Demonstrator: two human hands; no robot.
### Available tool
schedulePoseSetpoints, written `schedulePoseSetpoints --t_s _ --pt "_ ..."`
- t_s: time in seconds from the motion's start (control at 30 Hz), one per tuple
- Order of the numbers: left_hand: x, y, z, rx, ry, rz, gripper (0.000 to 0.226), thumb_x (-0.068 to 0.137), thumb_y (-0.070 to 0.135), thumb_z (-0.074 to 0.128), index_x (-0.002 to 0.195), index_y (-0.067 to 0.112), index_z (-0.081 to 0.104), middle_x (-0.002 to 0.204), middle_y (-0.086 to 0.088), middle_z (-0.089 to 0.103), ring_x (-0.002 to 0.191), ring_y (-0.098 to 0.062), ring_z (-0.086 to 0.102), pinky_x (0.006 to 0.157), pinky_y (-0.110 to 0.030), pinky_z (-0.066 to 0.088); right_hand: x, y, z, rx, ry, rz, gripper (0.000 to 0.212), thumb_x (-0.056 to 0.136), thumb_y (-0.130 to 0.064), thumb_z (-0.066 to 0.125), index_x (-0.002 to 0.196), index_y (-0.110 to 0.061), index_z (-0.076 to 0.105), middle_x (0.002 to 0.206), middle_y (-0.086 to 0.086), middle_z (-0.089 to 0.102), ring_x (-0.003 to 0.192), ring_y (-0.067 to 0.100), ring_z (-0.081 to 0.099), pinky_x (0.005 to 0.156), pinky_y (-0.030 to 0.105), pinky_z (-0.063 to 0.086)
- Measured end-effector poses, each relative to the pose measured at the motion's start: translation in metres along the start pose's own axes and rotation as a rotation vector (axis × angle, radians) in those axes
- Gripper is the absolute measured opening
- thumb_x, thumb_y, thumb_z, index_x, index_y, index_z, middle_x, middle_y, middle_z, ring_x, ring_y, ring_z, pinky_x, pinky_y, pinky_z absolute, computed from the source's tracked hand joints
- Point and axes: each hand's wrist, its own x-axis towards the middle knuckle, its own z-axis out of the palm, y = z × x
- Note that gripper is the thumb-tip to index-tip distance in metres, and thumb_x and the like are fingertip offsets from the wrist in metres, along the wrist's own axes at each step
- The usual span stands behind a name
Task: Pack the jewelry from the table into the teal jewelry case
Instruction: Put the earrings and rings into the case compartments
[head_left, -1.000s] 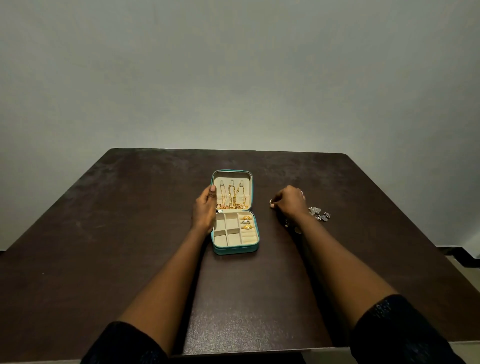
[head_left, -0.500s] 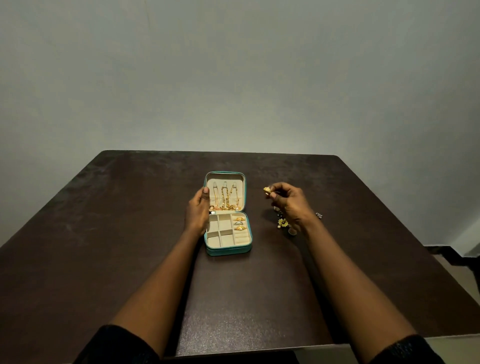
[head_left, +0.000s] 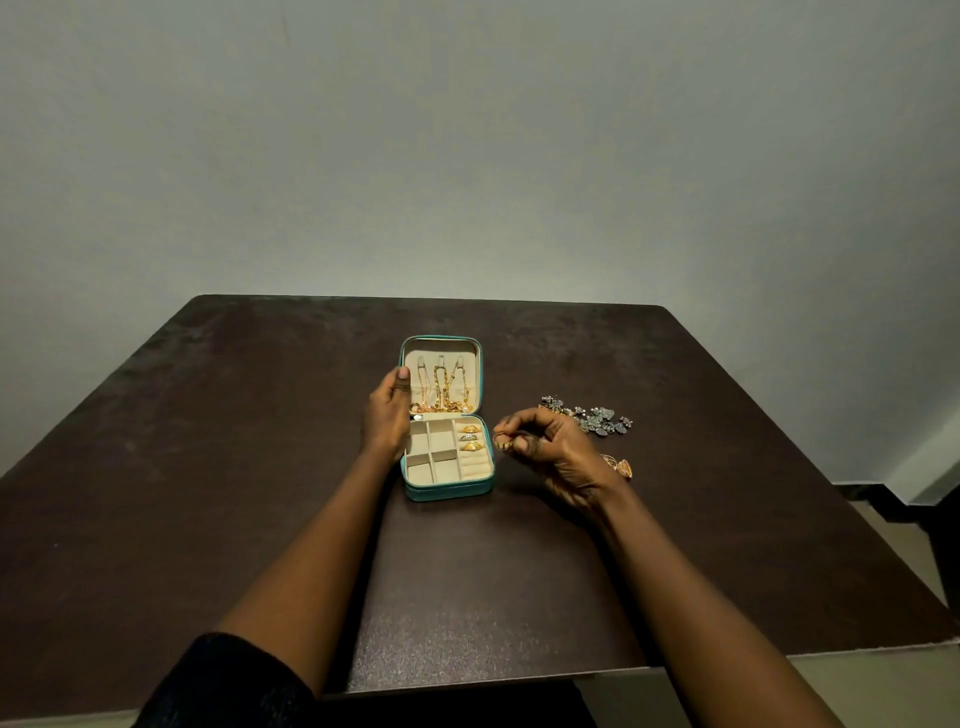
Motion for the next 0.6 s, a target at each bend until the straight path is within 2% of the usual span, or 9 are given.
schedulePoseSetpoints --t_s 0.17,0.37,0.5,0.6 --pt "0.001 0.0 0.0 0.002 0.003 -0.013 0.038 0.099 0.037 0.037 0.118 0.013 0.059 0.107 -0.007 0.067 0.1 -0.024 0.064 0.09 -0.044 0.052 0.0 -0.001 0.004 -0.096 0.022 0.006 0.028 0.072 0.028 0.051 0.08 0.002 0.059 0.075 0.005 0.069 0.066 0.009 0.067 0.067 0.018 0.057" --pt "0.0 0.001 0.001 -0.02 0.01 -0.014 0.037 0.099 0.033 0.037 0.119 0.011 0.058 0.104 -0.005 0.065 0.095 -0.021 0.063 0.087 -0.039 0.052 0.002 0.001 0.009 -0.079 0.099 -0.012 0.024 0.074 0.023 0.055 0.075 0.0 0.064 0.07 0.004 0.071 0.069 0.01 0.069 0.068 0.019 0.057" --pt "-0.001 0.002 0.001 -0.015 0.011 0.005 0.038 0.1 0.031 0.035 0.121 0.008 0.057 0.105 -0.007 0.064 0.091 -0.018 0.062 0.078 -0.033 0.052 0.005 0.005 0.013 -0.008 0.146 -0.002 0.038 0.079 0.02 0.052 0.062 -0.007 0.074 0.07 0.006 0.072 0.068 0.01 0.069 0.064 0.017 0.056" --pt "-0.001 0.001 0.0 -0.002 0.012 0.003 0.039 0.1 0.033 0.036 0.121 0.009 0.058 0.104 -0.004 0.064 0.095 -0.019 0.063 0.084 -0.037 0.052 0.008 0.006 0.015 0.028 0.184 0.046 0.039 0.082 0.018 0.049 0.063 -0.005 0.074 0.069 0.007 0.072 0.065 0.01 0.069 0.06 0.016 0.056"
